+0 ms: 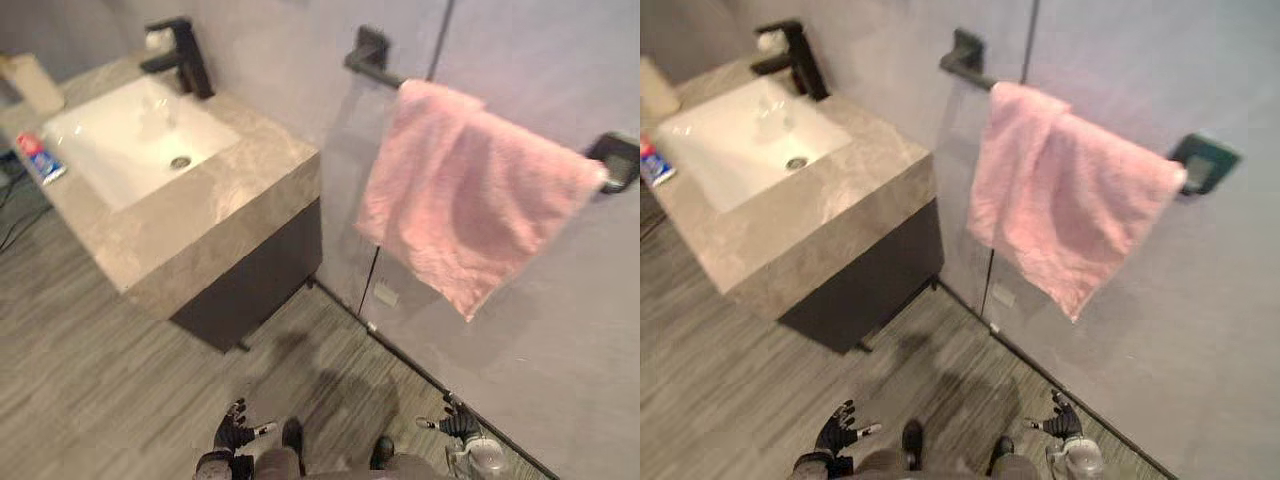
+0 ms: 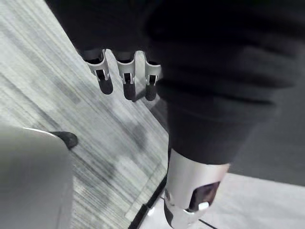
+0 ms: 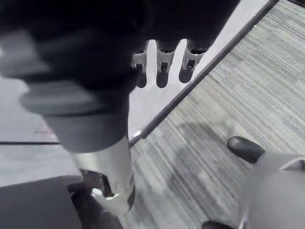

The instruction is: Organize washtable

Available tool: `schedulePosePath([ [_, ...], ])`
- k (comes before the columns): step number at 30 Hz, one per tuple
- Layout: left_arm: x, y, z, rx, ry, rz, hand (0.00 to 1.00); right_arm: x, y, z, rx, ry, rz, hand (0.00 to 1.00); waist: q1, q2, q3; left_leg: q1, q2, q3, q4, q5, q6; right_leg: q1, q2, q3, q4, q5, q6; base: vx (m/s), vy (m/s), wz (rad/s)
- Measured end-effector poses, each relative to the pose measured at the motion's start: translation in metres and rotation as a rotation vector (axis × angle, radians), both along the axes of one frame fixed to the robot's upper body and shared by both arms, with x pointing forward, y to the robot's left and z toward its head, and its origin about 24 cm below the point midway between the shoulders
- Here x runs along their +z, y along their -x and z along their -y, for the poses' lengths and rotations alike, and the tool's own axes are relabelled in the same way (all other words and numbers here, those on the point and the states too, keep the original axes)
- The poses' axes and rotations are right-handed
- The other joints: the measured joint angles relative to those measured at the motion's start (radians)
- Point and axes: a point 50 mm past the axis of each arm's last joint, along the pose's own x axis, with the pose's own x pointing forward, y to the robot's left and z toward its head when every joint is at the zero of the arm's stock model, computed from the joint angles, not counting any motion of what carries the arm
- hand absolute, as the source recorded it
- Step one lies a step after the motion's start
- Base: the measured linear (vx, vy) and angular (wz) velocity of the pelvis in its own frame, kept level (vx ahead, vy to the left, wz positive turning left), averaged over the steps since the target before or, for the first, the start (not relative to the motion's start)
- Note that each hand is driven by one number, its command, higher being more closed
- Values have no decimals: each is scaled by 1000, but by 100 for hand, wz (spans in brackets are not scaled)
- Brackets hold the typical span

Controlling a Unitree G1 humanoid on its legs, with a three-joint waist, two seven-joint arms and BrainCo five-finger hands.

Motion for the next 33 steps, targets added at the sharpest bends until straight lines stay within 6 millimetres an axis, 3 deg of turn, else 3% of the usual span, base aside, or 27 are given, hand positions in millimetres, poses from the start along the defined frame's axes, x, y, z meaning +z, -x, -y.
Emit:
schedulePosePath([
  [2,0,0,2,24,18,6,0,4,-5,0,-8,-2,30,0,0,-2,15,-9,71,181,295,-216,37,24,-9,-72,17,1,-2,-63,9,102],
  [3,-1,0,6,12,26,3,0,6,-4,3,-27,1,42,0,-10,6,11,29,109,254,375,-260,20,35,-20,-129,33,0,-3,-55,48,106],
  [5,1,-5,8,5,32,17,0,6,-3,6,-40,5,44,0,-30,18,3,73,142,318,377,-274,-1,38,-38,-192,48,-1,-2,-92,144,107],
  [6,2,-11,11,-11,34,28,0,7,-2,12,-54,17,46,0,-45,36,0,89,157,361,325,-271,-6,34,-52,-235,69,-2,0,-123,236,157],
  [7,5,-22,16,-45,35,54,0,7,-1,19,-92,26,44,0,-62,58,-1,102,131,401,231,-270,-14,33,-73,-293,91,-2,7,-130,274,180],
  [8,8,-29,17,-72,28,72,0,5,6,21,-131,19,33,0,-67,61,-2,125,100,423,128,-267,-10,37,-82,-338,94,1,19,-125,283,151],
  [12,5,-20,4,-84,-12,34,0,1,4,6,-139,-26,32,0,-54,27,4,144,25,359,17,-201,26,56,-122,-367,95,29,38,-119,200,73],
  [14,0,-4,-2,-61,-19,-9,0,2,-1,1,-110,-33,34,0,-51,36,11,168,5,340,-27,-175,34,70,-124,-347,88,55,36,-101,69,22],
  [16,-3,5,-4,-54,-20,-38,0,1,-2,-3,-90,-37,31,0,-53,44,16,168,-4,309,-58,-157,49,64,-120,-262,103,57,33,-110,29,34],
  [18,-7,11,-4,-57,-20,-68,0,-1,1,-5,-84,-40,12,0,-57,55,27,169,-2,232,-72,-150,61,6,-94,64,197,8,-11,-102,26,79],
  [19,-7,11,-4,-58,-22,-71,0,-2,4,-6,-79,-41,2,0,-59,60,33,165,-2,209,-74,-146,67,2,-71,153,203,-21,-10,-42,-58,106],
  [21,-6,10,-10,-54,-35,-69,0,-7,15,-13,-67,-61,-28,0,-63,9,34,137,-34,92,-71,-124,64,16,11,386,182,-131,-2,-74,-168,130],
  [22,-5,9,-14,-52,-46,-65,0,-8,18,-15,-71,-66,-36,0,-68,-15,34,125,-54,63,-63,-119,62,29,11,423,162,-181,-1,-66,-174,150],
  [23,-5,7,-14,-36,-43,-61,0,-10,23,-12,-87,-71,-47,0,-83,-31,34,122,-75,15,-72,-105,60,43,17,425,173,-215,47,-27,-158,135],
  [25,-6,8,-12,-27,-34,-64,0,-10,28,-8,-105,-77,-53,0,-84,-14,37,139,-79,-42,-120,-68,54,57,30,404,186,-237,45,11,-122,108],
  [28,-7,7,-6,-21,-17,-65,0,-12,35,-7,-159,-100,-60,0,-82,-15,40,122,-95,-99,-82,-53,44,114,7,291,171,-243,66,57,-90,94],
  [30,-5,2,-6,-15,-16,-42,0,-13,32,-14,-160,-121,-50,0,-80,-22,41,1,-86,-34,145,-139,42,156,-5,225,157,-227,84,104,-26,85],
  [31,-3,0,-7,-10,-17,-29,0,-12,29,-16,-159,-127,-44,0,-81,-17,44,-36,-77,8,221,-155,44,171,-1,214,155,-221,82,90,-22,87],
  [33,2,-6,-11,18,-24,12,0,-13,30,-20,-167,-142,-43,0,-60,-33,61,-86,-27,147,381,-176,59,233,12,189,140,-197,81,80,14,74],
])
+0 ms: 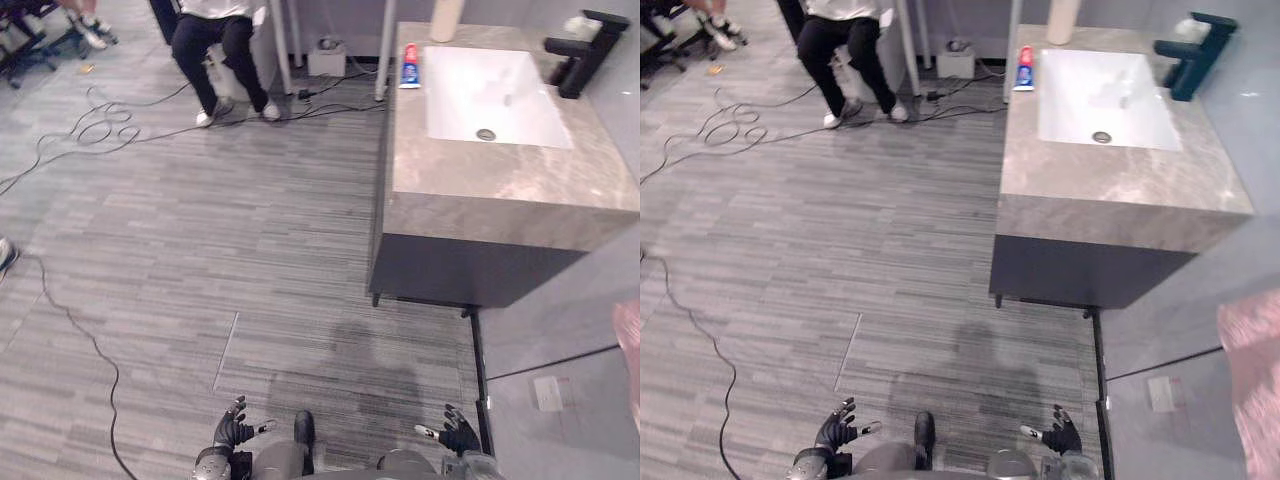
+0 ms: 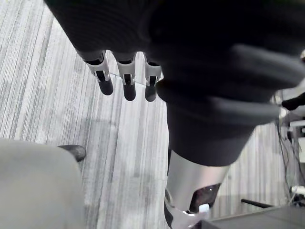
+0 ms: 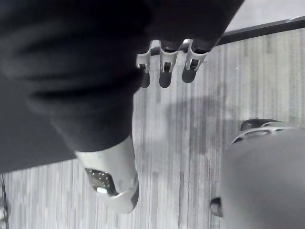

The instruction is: Organize washtable

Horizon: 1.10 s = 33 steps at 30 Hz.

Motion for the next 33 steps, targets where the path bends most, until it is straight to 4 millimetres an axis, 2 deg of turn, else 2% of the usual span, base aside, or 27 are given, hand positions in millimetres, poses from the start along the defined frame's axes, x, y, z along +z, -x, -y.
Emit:
schedulePosePath([
  [2,4,-6,-2,19,-7,32,0,1,-3,1,-12,-3,13,0,34,-15,7,-13,51,99,38,-65,17,72,11,2,-55,14,-13,129,95,44],
  [3,4,-6,-1,21,-3,33,0,3,-6,4,-9,6,23,0,37,-18,10,-27,62,97,34,-72,25,80,12,2,-67,13,-14,116,118,22],
  [4,5,-8,0,21,-1,39,0,7,-14,11,-10,26,49,0,38,-5,12,-79,80,73,26,-71,24,82,1,8,-83,11,-17,119,205,15],
  [6,5,-12,3,23,5,47,0,13,-24,20,-16,52,80,0,31,33,32,-144,125,5,-82,-15,-30,87,-24,23,-106,4,-14,125,264,5],
  [7,5,-13,4,23,6,49,0,13,-24,22,-14,58,77,0,30,44,33,-149,133,23,-69,21,-57,96,-26,34,-119,-6,-17,175,334,17],
  [8,7,-20,7,21,12,65,0,10,-23,17,9,48,56,0,29,47,41,-186,114,39,-3,-21,-23,96,-41,67,-124,-9,-17,197,325,20],
  [9,7,-21,6,25,7,68,0,9,-24,12,27,37,53,0,33,47,44,-202,113,39,25,-40,-14,85,-42,79,-115,2,-22,267,385,21],
  [10,8,-20,-2,55,-7,69,0,7,-23,4,28,16,47,0,34,44,45,-213,104,36,58,-64,19,73,-52,106,-90,34,6,249,326,13],
  [11,8,-19,-4,69,-12,66,0,5,-22,0,29,5,40,0,33,31,43,-199,82,38,52,-72,23,54,-71,128,-41,48,22,323,397,15],
  [13,8,-17,-5,78,-15,64,0,5,-22,-1,39,9,38,0,33,-2,44,-143,34,64,20,-95,39,-30,-125,209,169,64,29,272,308,-6],
  [14,7,-14,-8,78,-22,56,0,5,-21,0,40,13,36,0,29,-18,45,-90,5,89,2,-115,57,-99,-156,280,343,117,55,237,263,-33],
  [15,6,-10,-10,70,-30,42,0,5,-22,-1,47,11,36,0,26,-25,45,-21,-20,112,-42,-135,72,-171,-173,340,504,236,65,228,250,-37],
  [16,5,-8,-9,63,-31,34,0,5,-22,-3,58,11,36,0,24,-25,45,14,-28,119,-68,-138,73,-208,-171,358,582,262,66,226,226,-50],
  [17,4,-5,-9,59,-31,21,0,4,-23,-8,85,6,34,0,19,-21,46,86,-34,140,-129,-139,72,-294,-156,363,718,240,53,229,220,-62],
  [18,2,1,-9,61,-33,6,0,6,-26,-11,102,3,52,0,18,-12,49,155,-45,146,-192,-139,72,-368,-127,337,801,175,28,230,213,-63],
  [19,2,4,-10,61,-35,-2,0,8,-28,-11,109,7,63,0,14,-6,49,185,-51,148,-218,-139,72,-397,-116,307,817,135,20,248,194,-45],
  [21,0,6,-7,43,-31,-11,0,11,-30,-10,112,12,90,0,-7,5,45,273,-61,168,-280,-139,67,-465,-67,178,720,26,15,284,134,-16],
  [24,1,-1,-4,22,-29,0,0,11,-29,-10,112,13,90,0,-9,5,43,327,-63,185,-298,-140,72,-486,-8,71,462,17,-4,342,69,-2],
  [25,2,-6,-2,8,-25,7,0,11,-30,-10,112,14,93,0,-13,6,43,342,-66,184,-309,-140,72,-495,23,47,319,39,-20,265,37,17],
  [26,4,-11,-1,-3,-20,21,0,11,-32,-10,113,14,96,0,-25,6,43,357,-73,174,-323,-143,67,-498,47,27,170,99,-49,337,29,23],
  [27,4,-12,0,-10,-17,23,0,11,-31,-10,111,14,96,0,-31,6,42,369,-78,167,-333,-146,62,-497,56,19,112,134,-63,414,10,26],
  [28,3,-11,1,-39,-22,13,0,10,-28,-9,101,14,85,0,-33,-3,37,405,-100,156,-347,-162,35,-492,72,8,42,213,-100,359,-17,16],
  [29,2,-8,1,-45,-24,5,0,9,-25,-8,95,13,79,0,-32,-9,33,421,-109,152,-347,-171,20,-492,73,8,44,239,-127,381,-69,24],
  [30,0,-2,2,-44,-21,-13,0,7,-17,-6,82,15,61,0,-37,-19,25,457,-127,134,-339,-190,-12,-477,79,2,69,265,-166,508,-177,48],
  [31,-4,6,7,-35,-6,-32,0,5,-7,0,57,21,33,0,-52,-11,11,464,-108,107,-255,-221,-60,-445,89,-3,98,277,-198,433,-166,46],
  [32,-4,8,8,-35,-5,-34,0,4,-6,1,55,22,29,0,-52,-5,8,456,-102,103,-227,-221,-61,-439,93,-7,98,277,-201,525,-237,14],
  [33,-6,17,13,-26,11,-48,0,5,-2,3,53,29,25,0,-50,13,-12,389,-63,109,-40,-222,-63,-413,100,-21,88,245,-207,253,-121,-23],
])
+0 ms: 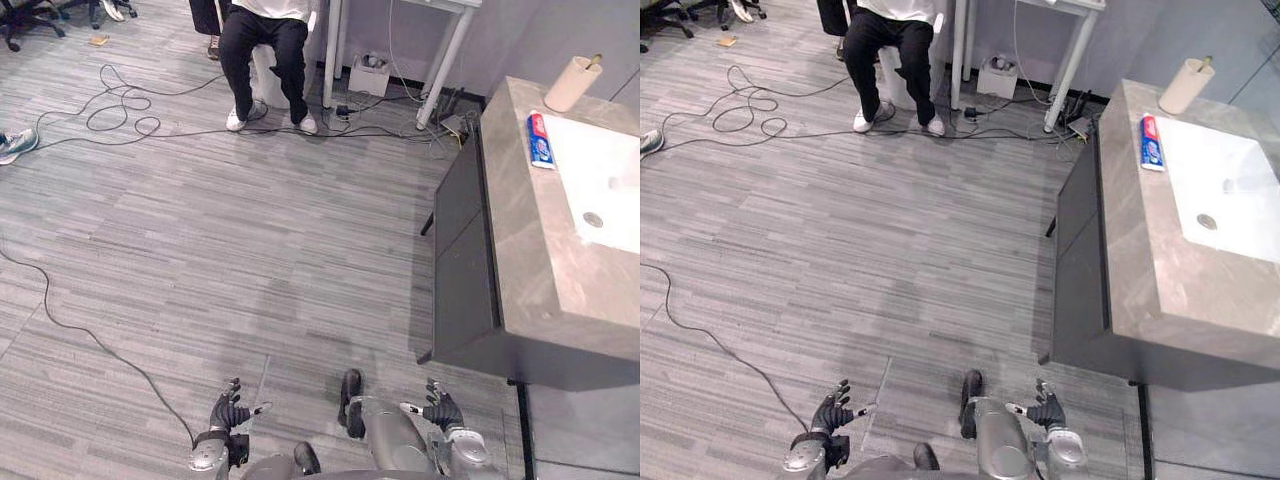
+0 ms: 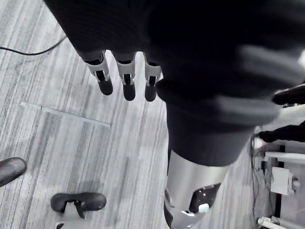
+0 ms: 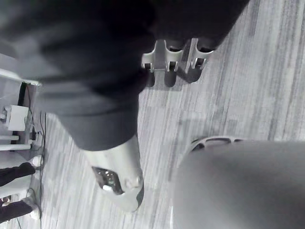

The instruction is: Organize washtable

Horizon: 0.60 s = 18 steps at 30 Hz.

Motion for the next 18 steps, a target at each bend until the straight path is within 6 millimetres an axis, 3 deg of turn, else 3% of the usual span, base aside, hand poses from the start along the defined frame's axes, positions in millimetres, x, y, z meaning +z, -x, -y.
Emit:
schedulePosePath([
  [1,1,1,2,19,8,8,0,2,1,2,2,8,8,0,-2,8,-6,-45,32,2,142,1,-1,26,10,3,-16,-19,2,503,-162,-59],
  [2,1,3,6,44,25,14,0,5,2,8,3,25,21,0,8,56,-7,-141,130,2,417,41,-17,71,57,36,-46,-39,-8,418,-29,-100],
  [3,0,5,9,57,36,9,0,6,3,13,1,38,21,0,27,88,-11,-202,219,1,602,28,-8,108,111,82,-49,-69,-28,504,-29,-120],
  [4,-1,6,9,57,36,8,0,5,3,13,-5,39,17,0,30,92,-12,-217,251,0,650,21,3,128,126,100,-49,-82,-34,408,10,-132],
  [6,0,3,9,57,38,17,0,2,8,7,-26,9,6,0,30,60,-8,-256,295,0,634,2,33,201,136,197,-54,-125,-26,380,-9,-110],
  [8,2,-3,9,61,47,34,0,1,14,7,-43,2,-7,0,47,45,-13,-299,300,-3,495,-4,39,228,130,276,-71,-136,-16,325,55,-119],
  [10,2,-4,8,65,52,39,0,0,18,9,-57,2,-18,0,51,41,-13,-344,270,-59,290,1,31,247,116,339,-88,-146,-5,313,142,-107],
  [12,3,-7,8,65,52,46,0,-3,25,12,-80,5,-41,0,56,38,-14,-366,204,-187,-42,53,-40,263,89,415,-90,-180,23,323,223,-86],
  [14,3,-7,9,66,53,45,0,-3,25,13,-77,10,-46,0,62,40,-16,-362,182,-254,-193,86,-72,279,79,476,-79,-220,52,393,287,-92],
  [15,3,-7,10,69,56,45,0,-3,25,13,-75,12,-48,0,68,44,-19,-361,182,-276,-215,87,-74,283,81,507,-59,-251,67,650,501,-143],
  [16,3,-5,9,70,53,45,0,-4,28,8,-72,0,-54,0,86,25,-49,-360,171,-247,-141,163,-40,282,52,566,8,-326,94,798,619,-163],
  [17,4,-2,1,70,32,41,0,-7,31,-5,-46,-30,-62,0,83,-17,-84,-351,160,-184,-83,161,-28,255,26,573,94,-340,125,718,553,-156],
  [18,4,-2,-1,68,25,38,0,-6,29,-10,-35,-42,-54,0,85,-28,-89,-336,158,-157,-69,146,-4,238,18,572,154,-338,129,586,458,-133],
])
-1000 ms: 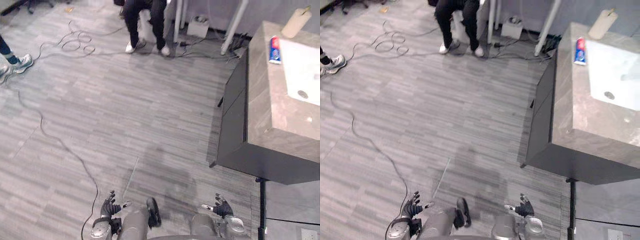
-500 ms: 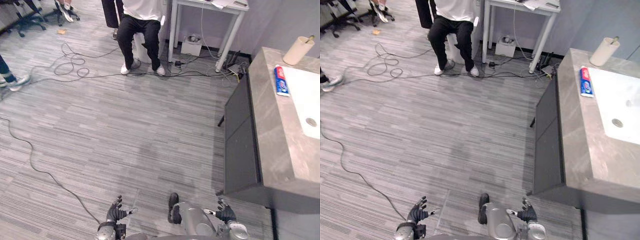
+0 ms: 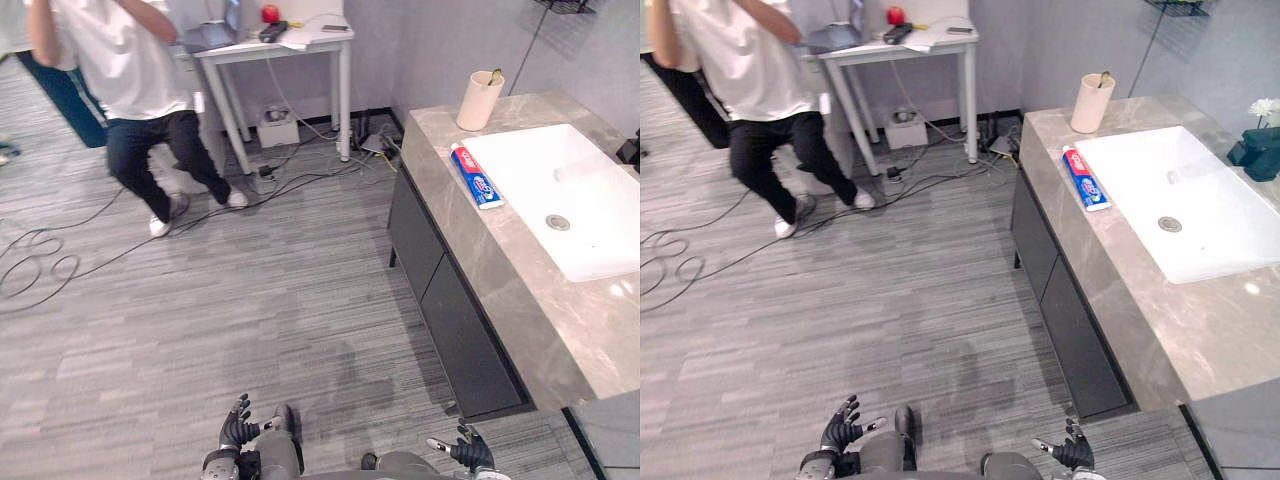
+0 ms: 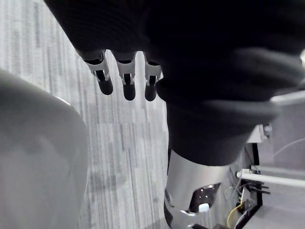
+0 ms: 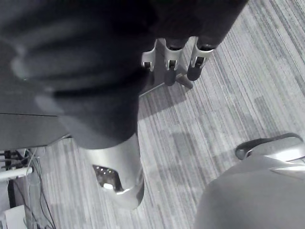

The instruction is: Organize washtable

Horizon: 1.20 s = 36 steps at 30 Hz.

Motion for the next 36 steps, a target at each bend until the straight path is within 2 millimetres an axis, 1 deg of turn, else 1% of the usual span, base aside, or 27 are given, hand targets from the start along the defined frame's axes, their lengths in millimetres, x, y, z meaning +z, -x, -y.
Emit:
schedulePosePath([
  [1,0,2,-3,-7,-11,-7,0,1,-5,-8,1,-23,23,0,-1,-12,-2,43,-7,46,2,-21,31,-59,-15,-11,131,26,44,426,356,-107],
  [2,0,0,-3,-24,-14,-11,0,3,-9,-12,2,-34,41,0,-12,-20,0,92,-13,82,-1,-47,56,-118,-34,-62,271,61,99,481,393,-104],
  [4,0,-2,1,-43,-8,-9,0,5,-13,-13,5,-36,60,0,-14,-15,3,167,-14,136,-15,-84,70,-182,-59,-140,404,55,91,302,217,-76],
  [6,0,-4,2,-50,-8,-6,0,8,-24,-19,46,-42,86,0,-25,-3,9,269,-13,194,-58,-115,77,-262,-76,-276,473,29,70,341,190,-68],
  [7,0,-5,2,-50,-9,-5,0,8,-27,-20,54,-41,91,0,-29,0,11,289,-12,207,-68,-115,77,-277,-78,-312,456,17,66,349,142,-48],
  [9,2,-11,2,-54,-9,11,0,12,-39,-18,78,-25,118,0,-29,34,33,357,9,246,-118,-115,77,-307,-80,-490,306,7,40,394,90,-41],
  [10,3,-14,3,-56,-10,16,0,13,-41,-17,82,-20,123,0,-30,40,37,369,12,251,-128,-115,76,-313,-80,-527,261,10,36,416,58,-31],
  [11,1,-12,1,-57,-13,3,0,12,-41,-15,87,-12,118,0,-30,37,35,378,1,256,-134,-115,69,-317,-68,-563,129,65,2,371,-14,-17],
  [12,1,-11,-2,-58,-21,-2,0,12,-40,-13,91,-5,114,0,-31,8,33,388,-34,242,-127,-127,48,-309,-72,-540,7,214,-56,397,-43,-8],
  [13,0,-11,-3,-57,-22,-10,0,12,-38,-10,92,5,107,0,-32,2,35,402,-42,227,-115,-143,23,-299,-74,-538,6,192,-91,424,-61,-19],
  [14,-3,-12,6,-47,6,-18,0,10,-39,-1,98,23,90,0,-28,54,47,409,-2,209,-69,-163,-7,-277,-44,-544,4,172,-90,329,-52,-25],
  [15,-3,-11,9,-44,17,-18,0,11,-40,1,98,30,93,0,-28,67,52,399,19,202,-22,-163,-10,-262,-35,-544,-12,168,-93,455,-121,-31],
  [16,-4,-12,15,-41,33,-14,0,13,-43,4,89,39,109,0,-31,89,66,359,58,183,117,-153,-26,-214,-11,-545,-48,162,-97,360,-141,-19],
  [17,-4,-12,18,-28,48,-10,0,14,-42,6,85,43,106,0,-31,100,70,299,105,151,297,-105,-56,-159,16,-535,-87,152,-104,356,-146,-21],
  [18,-4,-12,19,-19,54,-6,0,13,-41,5,88,41,104,0,-28,97,73,272,131,130,388,-78,-62,-128,28,-528,-105,147,-109,332,-105,-39],
  [19,-4,-9,20,-7,60,-6,0,13,-39,2,93,35,105,0,-22,87,78,229,171,112,531,-86,-66,-69,50,-509,-133,135,-118,378,-105,-65],
  [20,-2,-11,19,-6,55,9,0,14,-39,0,83,27,114,0,-13,81,77,190,187,107,609,-93,-62,-24,61,-476,-156,125,-128,418,-96,-93],
  [23,0,-13,18,-3,53,19,0,13,-36,4,65,30,105,0,-3,71,75,101,164,107,530,-119,-31,30,64,-391,-204,128,-126,252,-1,-87],
  [25,-1,-12,17,-3,51,17,0,11,-35,5,57,29,92,0,1,69,76,69,122,85,363,-125,-24,53,59,-321,-222,132,-119,262,118,-107],
  [26,-1,-13,17,-4,51,17,0,10,-34,5,52,28,85,0,0,69,76,54,84,41,243,-124,-25,66,54,-271,-235,131,-117,328,212,-120],
  [28,0,-14,18,-10,49,19,0,10,-31,9,32,37,77,0,0,69,75,45,20,-65,40,-101,-51,89,41,-194,-255,125,-87,267,226,-120],
  [29,-1,-12,18,-9,49,14,0,8,-29,10,29,44,64,0,-1,75,72,45,8,-109,-32,-86,-64,93,43,-164,-255,114,-71,250,279,-109],
  [30,-2,-10,19,-10,51,4,0,7,-26,13,29,53,52,0,0,86,66,47,8,-147,-58,-57,-57,100,51,-128,-246,92,-42,251,300,-102],
  [31,-3,-9,19,-11,51,-3,0,6,-24,14,29,54,44,0,3,83,59,56,7,-146,-50,-27,-45,100,50,-103,-233,77,-33,297,341,-113],
  [32,-4,-8,17,-13,44,-8,0,5,-23,13,28,50,37,0,6,71,42,70,-11,-123,-34,-8,-24,100,32,-57,-214,53,-11,287,346,-95],
  [35,-3,-7,7,-41,9,-17,0,1,-16,5,28,25,11,0,2,11,15,95,-66,-40,-27,-64,21,68,-29,-9,-155,14,28,231,261,-69],
  [36,-3,-7,7,-43,8,-19,0,1,-16,5,28,24,8,0,4,9,13,103,-69,-20,-29,-73,24,56,-36,-10,-135,17,32,223,224,-85],
])
